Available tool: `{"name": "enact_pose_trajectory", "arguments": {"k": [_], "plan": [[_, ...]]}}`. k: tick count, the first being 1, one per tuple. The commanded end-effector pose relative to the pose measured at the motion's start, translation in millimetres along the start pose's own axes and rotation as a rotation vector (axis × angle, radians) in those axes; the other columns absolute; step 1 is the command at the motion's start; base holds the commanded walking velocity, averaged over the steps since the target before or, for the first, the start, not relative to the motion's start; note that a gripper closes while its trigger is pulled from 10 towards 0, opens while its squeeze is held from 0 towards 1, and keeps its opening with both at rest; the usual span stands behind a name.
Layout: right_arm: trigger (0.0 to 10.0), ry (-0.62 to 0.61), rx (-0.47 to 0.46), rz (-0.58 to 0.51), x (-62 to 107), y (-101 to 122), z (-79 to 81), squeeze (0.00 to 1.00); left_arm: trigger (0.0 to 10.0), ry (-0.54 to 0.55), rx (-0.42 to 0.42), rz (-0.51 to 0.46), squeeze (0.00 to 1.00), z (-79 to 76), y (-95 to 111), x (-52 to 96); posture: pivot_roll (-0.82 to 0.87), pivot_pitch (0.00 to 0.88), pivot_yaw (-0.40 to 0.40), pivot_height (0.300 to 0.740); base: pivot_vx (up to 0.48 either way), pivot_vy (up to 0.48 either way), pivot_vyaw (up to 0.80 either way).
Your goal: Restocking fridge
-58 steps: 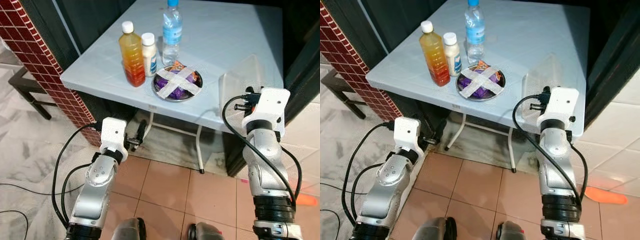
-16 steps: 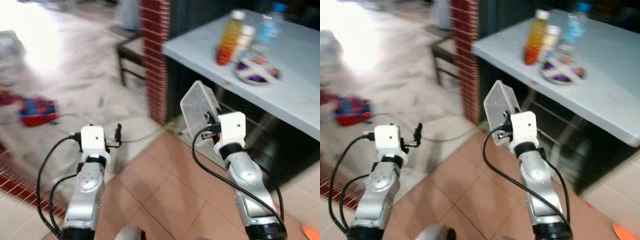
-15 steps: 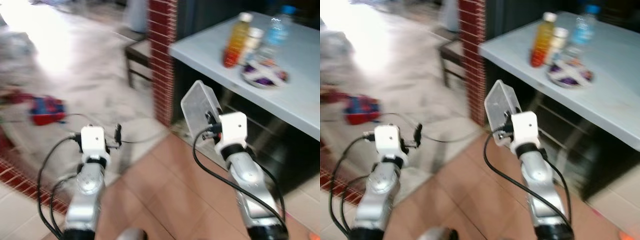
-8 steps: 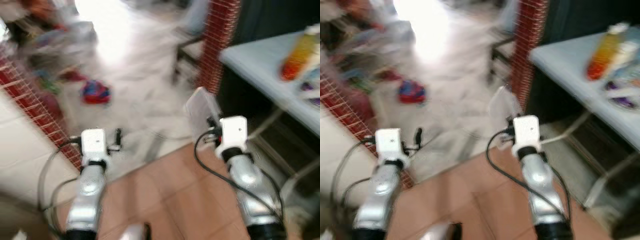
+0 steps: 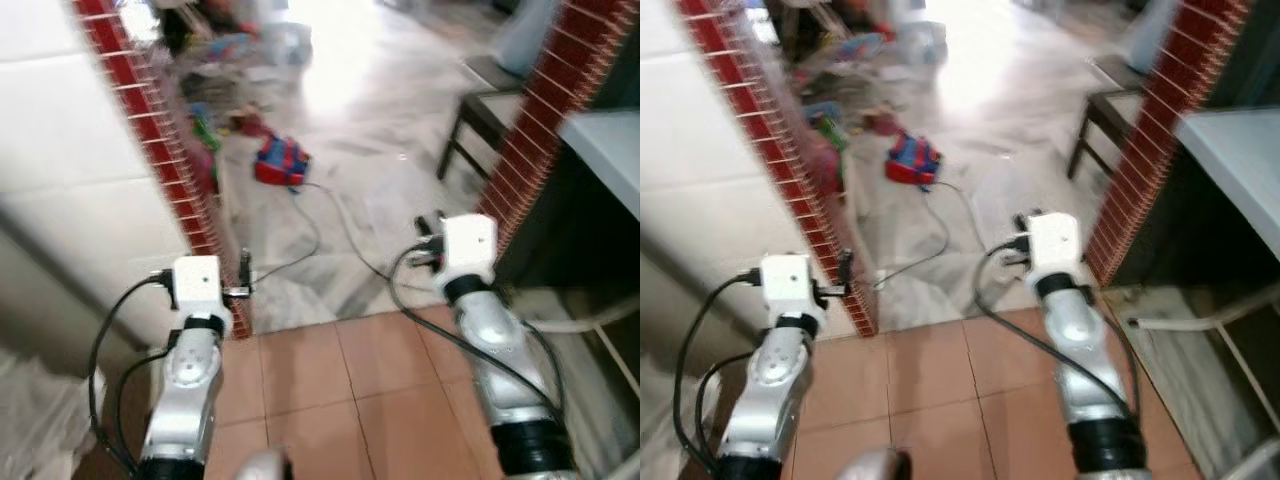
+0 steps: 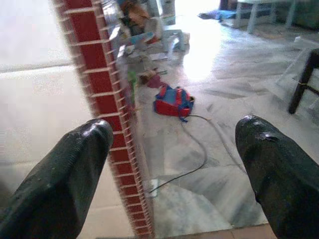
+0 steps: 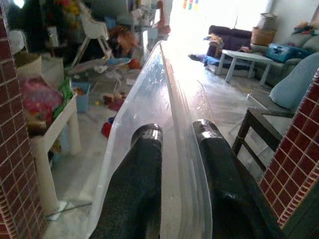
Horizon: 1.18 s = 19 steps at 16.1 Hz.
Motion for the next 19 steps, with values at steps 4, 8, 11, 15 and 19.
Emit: {"name": "enact_pose_trajectory", "arguments": {"k": [4, 8, 11, 15, 19], "plan": [[10.0, 0.059, -0.026, -0.025, -6.2, 5, 13.8, 0.00, 10.0, 0.062, -0.011, -0.035, 0.00, 11.9, 6, 3.6, 0.11, 0.000, -0.044, 0.740, 0.000, 0.000, 0.10], [10.0, 0.070, -0.039, -0.012, -9.5, 1, 13.4, 0.00, 10.0, 0.013, 0.007, -0.056, 0.00, 0.2, 7, 8.5, 0.12, 0.000, -0.067, 0.740, 0.000, 0.000, 0.00], [10.0, 0.078, -0.028, -0.018, -9.0, 1, 16.0, 0.00, 10.0, 0.030, 0.008, -0.044, 0.00, 2.9, 6, 7.0, 0.11, 0.000, -0.062, 0.740, 0.000, 0.000, 0.00], [10.0, 0.057, -0.048, -0.009, -4.5, 0, 12.7, 0.00, 10.0, 0.009, 0.005, -0.022, 0.00, 1.5, 4, 5.8, 0.09, 0.000, -0.027, 0.740, -0.324, 0.000, 0.00], [10.0, 0.031, -0.057, 0.012, 1.3, -5, 8.8, 0.00, 10.0, -0.011, -0.001, -0.013, 0.00, -0.8, 4, 5.5, 0.08, 0.000, -0.012, 0.740, -0.348, 0.000, 0.00]]}}
Point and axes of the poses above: a point about 5 cm out from each wrist's last joint towards the gripper, its own x axis pointing back from the gripper into the wrist, its own y axis along the axis of the wrist's last joint, z = x × y, the point moved 1 cm from there along -x, pointing out of the wrist towards the gripper, and after that the axes turned 12 degrees about x, right-handed, at the moved point
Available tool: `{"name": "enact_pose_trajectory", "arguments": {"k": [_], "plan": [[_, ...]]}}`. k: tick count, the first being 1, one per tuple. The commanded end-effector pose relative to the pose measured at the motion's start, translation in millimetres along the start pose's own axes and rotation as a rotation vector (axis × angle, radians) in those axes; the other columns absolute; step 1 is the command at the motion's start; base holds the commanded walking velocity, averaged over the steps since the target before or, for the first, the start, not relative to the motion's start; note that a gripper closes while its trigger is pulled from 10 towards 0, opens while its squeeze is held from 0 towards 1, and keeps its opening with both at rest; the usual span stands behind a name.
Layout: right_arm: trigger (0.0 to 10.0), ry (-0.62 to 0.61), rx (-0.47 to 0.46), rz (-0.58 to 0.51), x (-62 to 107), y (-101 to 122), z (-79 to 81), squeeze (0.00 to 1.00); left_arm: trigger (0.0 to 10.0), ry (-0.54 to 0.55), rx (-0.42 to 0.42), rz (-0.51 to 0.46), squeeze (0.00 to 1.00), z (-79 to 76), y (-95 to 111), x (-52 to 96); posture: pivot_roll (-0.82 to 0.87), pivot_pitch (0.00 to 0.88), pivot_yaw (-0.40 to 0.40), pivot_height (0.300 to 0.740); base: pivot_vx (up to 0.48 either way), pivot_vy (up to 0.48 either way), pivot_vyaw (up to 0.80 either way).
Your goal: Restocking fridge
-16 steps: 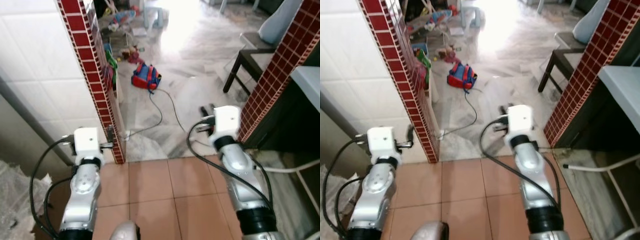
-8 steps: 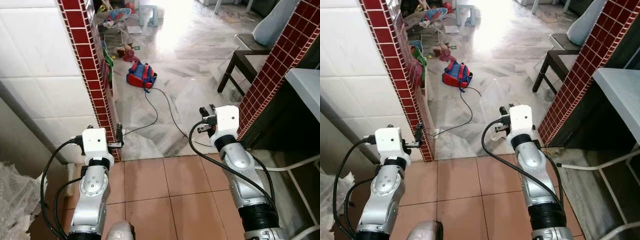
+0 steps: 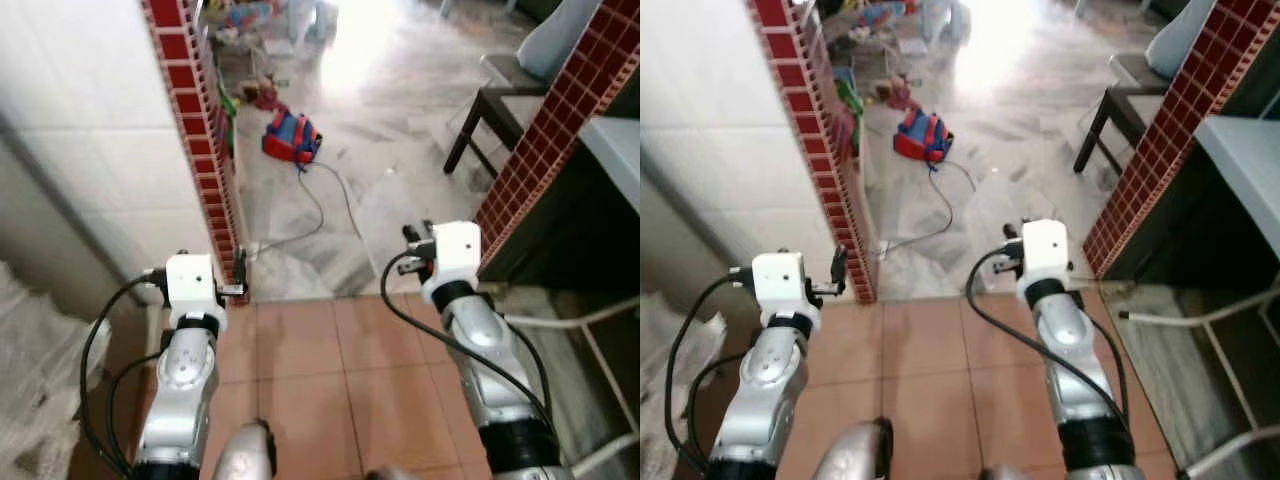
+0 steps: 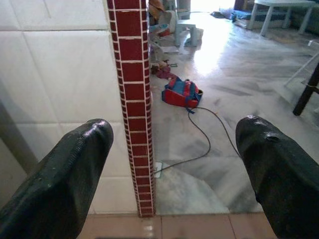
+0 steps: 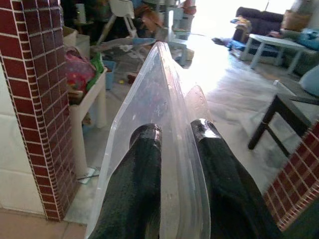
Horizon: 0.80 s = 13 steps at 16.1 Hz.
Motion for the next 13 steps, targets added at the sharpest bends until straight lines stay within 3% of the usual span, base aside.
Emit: {"name": "enact_pose_trajectory", "arguments": {"k": [1, 10, 13], "plan": [[10.0, -0.027, -0.021, -0.031, -0.3, 8.6, -4.4, 0.00, 10.0, -0.010, -0.012, -0.002, 0.00, -0.3, 3.1, -1.0, 0.08, 0.000, -0.007, 0.740, -0.341, 0.000, 0.00], [10.0, -0.020, -0.017, -0.038, 1.1, 8.2, -3.8, 0.00, 10.0, -0.035, -0.032, 0.011, 0.00, 0.6, 3.8, -1.4, 0.08, 0.000, 0.008, 0.740, -0.271, 0.000, 0.00], [10.0, -0.016, -0.020, -0.049, 0.1, 10.2, -2.4, 0.00, 10.0, -0.038, -0.021, 0.014, 0.00, 0.6, 5.1, -2.2, 0.08, 0.000, 0.015, 0.740, 0.000, 0.000, 0.80]]}}
Point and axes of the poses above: a point about 5 cm out from each wrist's last joint towards the gripper, its own x axis pointing back from the gripper into the wrist, its own y axis along the axis of the wrist's last joint, z = x × y, the point moved 1 cm from there along -x, pointing out of the wrist towards the gripper, and after that the axes turned 12 degrees about x, right-handed, at the moved point
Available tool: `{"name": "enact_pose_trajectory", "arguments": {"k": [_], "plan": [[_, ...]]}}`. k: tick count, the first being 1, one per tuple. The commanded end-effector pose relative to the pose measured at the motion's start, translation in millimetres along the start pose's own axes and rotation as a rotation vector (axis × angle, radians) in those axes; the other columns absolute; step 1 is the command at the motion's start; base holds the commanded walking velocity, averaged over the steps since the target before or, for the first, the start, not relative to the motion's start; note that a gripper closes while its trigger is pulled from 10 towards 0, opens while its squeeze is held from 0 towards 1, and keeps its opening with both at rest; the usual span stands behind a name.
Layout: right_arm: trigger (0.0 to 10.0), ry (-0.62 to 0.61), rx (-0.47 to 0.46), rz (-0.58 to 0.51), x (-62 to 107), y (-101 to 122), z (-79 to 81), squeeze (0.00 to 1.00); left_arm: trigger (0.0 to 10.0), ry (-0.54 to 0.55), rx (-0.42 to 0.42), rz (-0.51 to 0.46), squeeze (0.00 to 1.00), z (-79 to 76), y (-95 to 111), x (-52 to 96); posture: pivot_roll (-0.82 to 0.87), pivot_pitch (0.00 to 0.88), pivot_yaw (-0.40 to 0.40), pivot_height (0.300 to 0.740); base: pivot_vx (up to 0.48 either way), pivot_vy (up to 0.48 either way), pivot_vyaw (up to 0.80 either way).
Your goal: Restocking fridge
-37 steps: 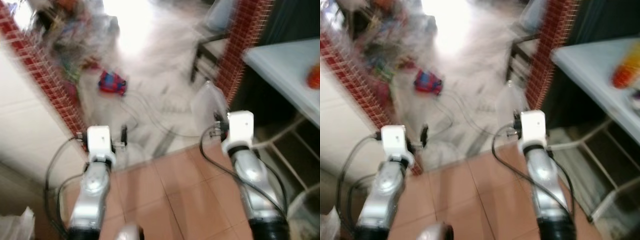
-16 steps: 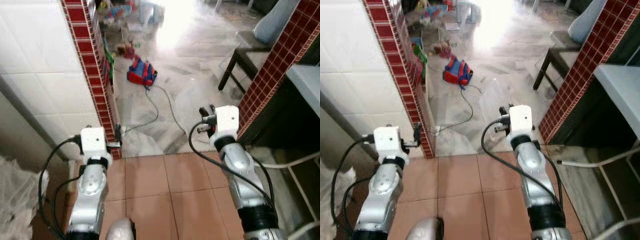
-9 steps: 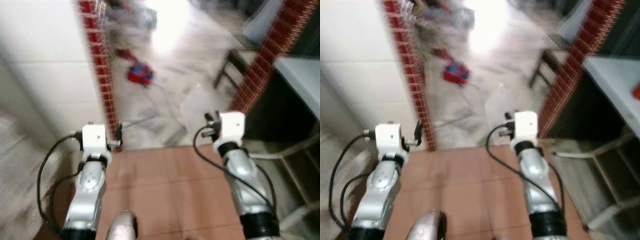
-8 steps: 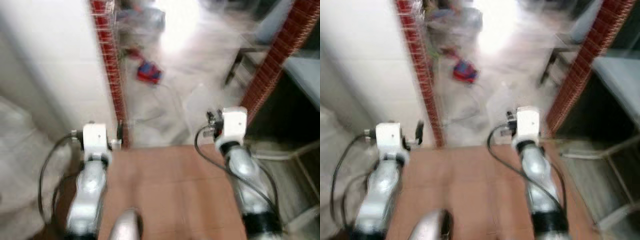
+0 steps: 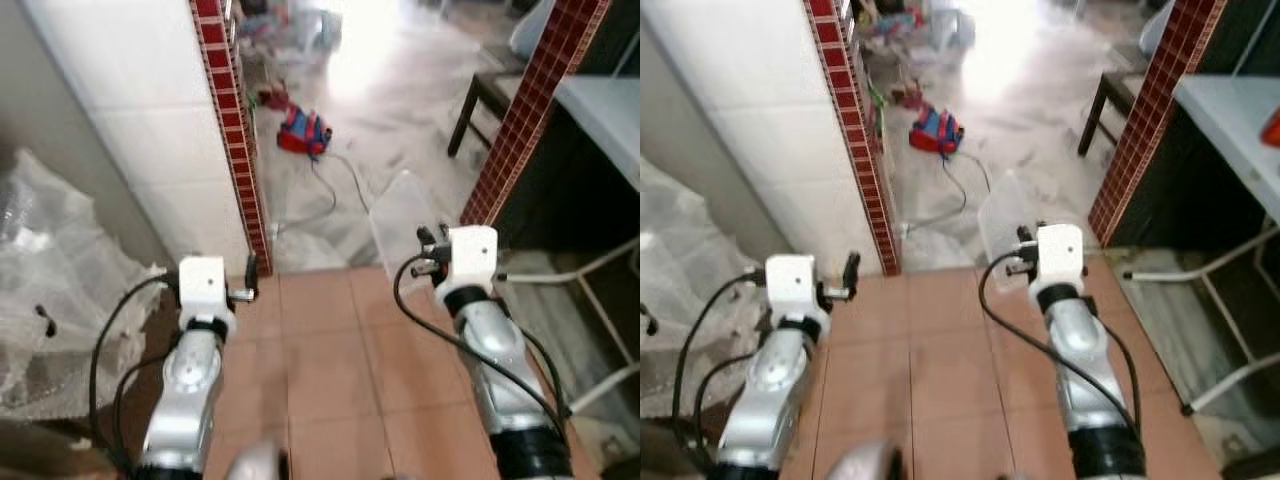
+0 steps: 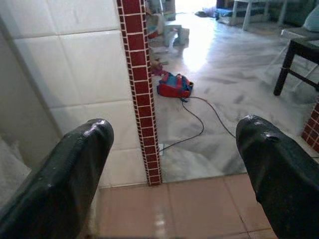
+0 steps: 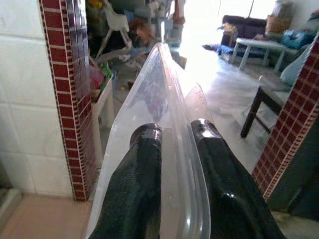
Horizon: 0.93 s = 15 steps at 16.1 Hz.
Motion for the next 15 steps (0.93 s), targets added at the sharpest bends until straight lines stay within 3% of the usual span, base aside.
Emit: {"name": "enact_pose_trajectory", "arguments": {"k": [1, 5, 15], "plan": [[10.0, 0.006, -0.007, -0.031, -4.3, 8.4, 3.3, 0.00, 10.0, 0.018, -0.006, -0.014, 0.00, 5.9, 7.1, -2.4, 0.08, 0.000, 0.017, 0.740, 0.000, 0.000, 0.80], [10.0, -0.015, -0.008, -0.024, -4.6, 6.5, -3.4, 0.00, 10.0, 0.012, 0.014, -0.017, 0.00, 4.3, 8.2, -4.0, 0.08, 0.003, 0.020, 0.740, 0.000, 0.161, 0.24], [10.0, -0.009, 0.002, -0.023, -5.9, 6.9, -4.8, 0.00, 10.0, 0.006, 0.020, -0.015, 0.00, 0.0, 7.4, -5.9, 0.07, 0.007, 0.008, 0.740, 0.000, 0.479, 0.00]]}}
Point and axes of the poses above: a point about 5 cm out from each wrist's last joint towards the gripper, its own x axis pointing back from the gripper into the wrist, its own y axis along the axis of the wrist's last joint, z = x × y, the point moved 1 cm from there along -x, pointing out of the wrist towards the gripper, and after that the axes turned 12 degrees about x, right-handed, at the moved point
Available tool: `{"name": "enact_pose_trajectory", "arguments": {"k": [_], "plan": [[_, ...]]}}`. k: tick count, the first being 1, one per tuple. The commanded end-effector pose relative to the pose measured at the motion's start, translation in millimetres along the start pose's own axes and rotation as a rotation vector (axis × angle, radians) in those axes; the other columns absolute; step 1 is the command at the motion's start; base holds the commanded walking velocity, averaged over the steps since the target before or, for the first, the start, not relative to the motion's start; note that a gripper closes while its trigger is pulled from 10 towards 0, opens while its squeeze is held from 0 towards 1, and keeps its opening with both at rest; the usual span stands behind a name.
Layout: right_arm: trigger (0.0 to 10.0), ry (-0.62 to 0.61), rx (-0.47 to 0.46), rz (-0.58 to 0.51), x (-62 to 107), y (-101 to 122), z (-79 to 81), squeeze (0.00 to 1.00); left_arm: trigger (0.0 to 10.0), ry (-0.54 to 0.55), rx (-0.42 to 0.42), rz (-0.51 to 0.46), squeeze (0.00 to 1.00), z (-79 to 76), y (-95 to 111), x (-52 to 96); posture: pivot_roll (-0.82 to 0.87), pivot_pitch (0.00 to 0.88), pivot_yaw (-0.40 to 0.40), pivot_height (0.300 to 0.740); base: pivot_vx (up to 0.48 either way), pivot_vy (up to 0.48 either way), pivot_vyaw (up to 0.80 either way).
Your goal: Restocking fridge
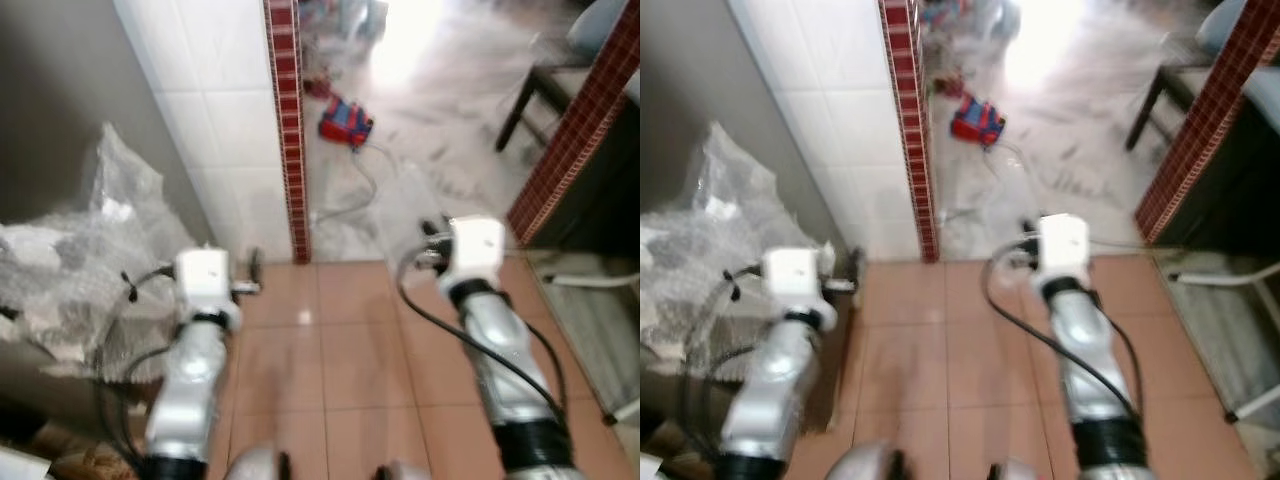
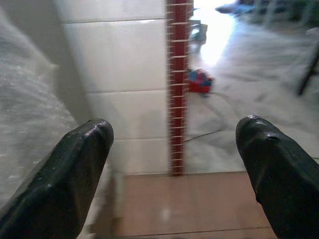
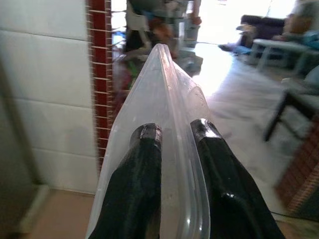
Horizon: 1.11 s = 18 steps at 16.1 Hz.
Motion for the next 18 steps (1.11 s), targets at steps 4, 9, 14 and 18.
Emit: {"name": "enact_pose_trajectory", "arguments": {"k": [4, 9, 14, 18], "plan": [[10.0, 0.019, -0.001, -0.029, -3.0, 8, 5.6, 0.00, 10.0, 0.032, -0.026, -0.018, 0.00, 9.4, 4, -0.1, 0.06, 0.010, 0.006, 0.740, 0.000, 0.000, 0.00], [10.0, -0.032, 0.038, 0.000, 3.9, 1, -2.3, 0.00, 10.0, 0.040, -0.035, -0.022, 0.00, 11.4, 5, 0.7, 0.06, 0.010, 0.005, 0.740, -0.283, 0.000, 0.19], [10.0, -0.112, 0.057, 0.070, 8.6, -12, -19.8, 0.00, 10.0, 0.048, -0.053, -0.022, 0.00, 14.2, 5, 2.3, 0.06, 0.008, 0.013, 0.740, -0.212, 0.000, 0.00], [10.0, -0.122, 0.066, 0.098, 16.1, -21, -21.8, 0.00, 10.0, 0.114, -0.114, -0.043, 0.00, 35.2, 13, 16.2, 0.10, 0.010, 0.017, 0.740, 0.000, 0.000, 0.20]]}}
Point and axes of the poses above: a point about 5 cm out from each wrist's last joint towards the gripper, its own x axis pointing back from the gripper into the wrist, its own y axis along the axis of the wrist's last joint, z = x × y, the point moved 1 cm from there along -x, pointing out of the wrist towards the gripper, and after that the axes turned 12 degrees about x, right-handed, at the moved point
